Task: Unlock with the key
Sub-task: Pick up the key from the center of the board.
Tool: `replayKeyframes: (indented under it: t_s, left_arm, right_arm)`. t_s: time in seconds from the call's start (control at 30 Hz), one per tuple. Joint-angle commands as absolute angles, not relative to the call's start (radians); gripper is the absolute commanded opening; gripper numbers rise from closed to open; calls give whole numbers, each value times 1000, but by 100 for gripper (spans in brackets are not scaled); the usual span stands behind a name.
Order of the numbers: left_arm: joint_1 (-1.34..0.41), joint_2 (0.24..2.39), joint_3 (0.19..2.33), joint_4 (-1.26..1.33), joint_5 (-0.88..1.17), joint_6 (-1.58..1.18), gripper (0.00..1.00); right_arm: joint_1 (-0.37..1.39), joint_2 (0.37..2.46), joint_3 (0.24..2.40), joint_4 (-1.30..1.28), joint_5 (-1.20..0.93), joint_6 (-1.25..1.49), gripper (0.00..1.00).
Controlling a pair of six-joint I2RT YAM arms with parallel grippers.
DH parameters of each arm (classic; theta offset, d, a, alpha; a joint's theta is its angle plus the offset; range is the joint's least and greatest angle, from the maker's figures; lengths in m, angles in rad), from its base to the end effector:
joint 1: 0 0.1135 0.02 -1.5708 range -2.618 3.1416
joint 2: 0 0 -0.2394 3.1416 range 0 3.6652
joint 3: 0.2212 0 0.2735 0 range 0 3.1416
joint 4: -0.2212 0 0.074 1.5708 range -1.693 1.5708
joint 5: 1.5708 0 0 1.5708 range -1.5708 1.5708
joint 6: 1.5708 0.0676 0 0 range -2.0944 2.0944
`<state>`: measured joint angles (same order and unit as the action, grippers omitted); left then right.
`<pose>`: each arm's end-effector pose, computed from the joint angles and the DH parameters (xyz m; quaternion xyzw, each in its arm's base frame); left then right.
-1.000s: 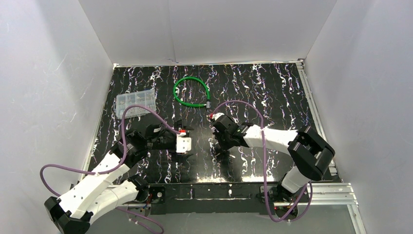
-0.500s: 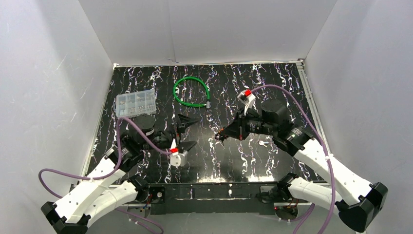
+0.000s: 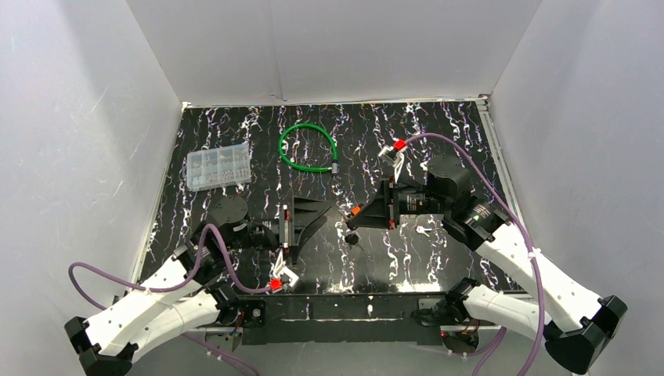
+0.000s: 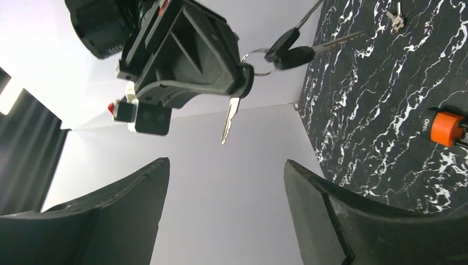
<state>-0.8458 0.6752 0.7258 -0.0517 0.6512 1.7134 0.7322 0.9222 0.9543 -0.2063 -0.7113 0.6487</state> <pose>0.1181 -0.1951 0.3364 0.7070 -0.0241 0.0761 0.7027 0.1664 0.2090 0.3511 -0.2536 0.7080 0.5895 0.2948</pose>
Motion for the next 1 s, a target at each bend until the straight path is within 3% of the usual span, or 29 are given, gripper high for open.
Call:
replayKeyframes:
  t_s: [0.0,0.17,0.43,0.97]
  left_arm:
    - [-874,690,716,-15,665,1827,70]
    - [-888,735,719,21,640,1865,52]
    - [-904,745,708,86,606,1864,57]
    - [-941,758,691,105,555,1922,14]
  right_arm:
    - [728,932,999,-89,-771,711,1]
    - [728,949,996,-66,-790,729,1]
    - [729,950,996,-73,-801,732,1]
    - [727,1038,997,-11,-881,789,1]
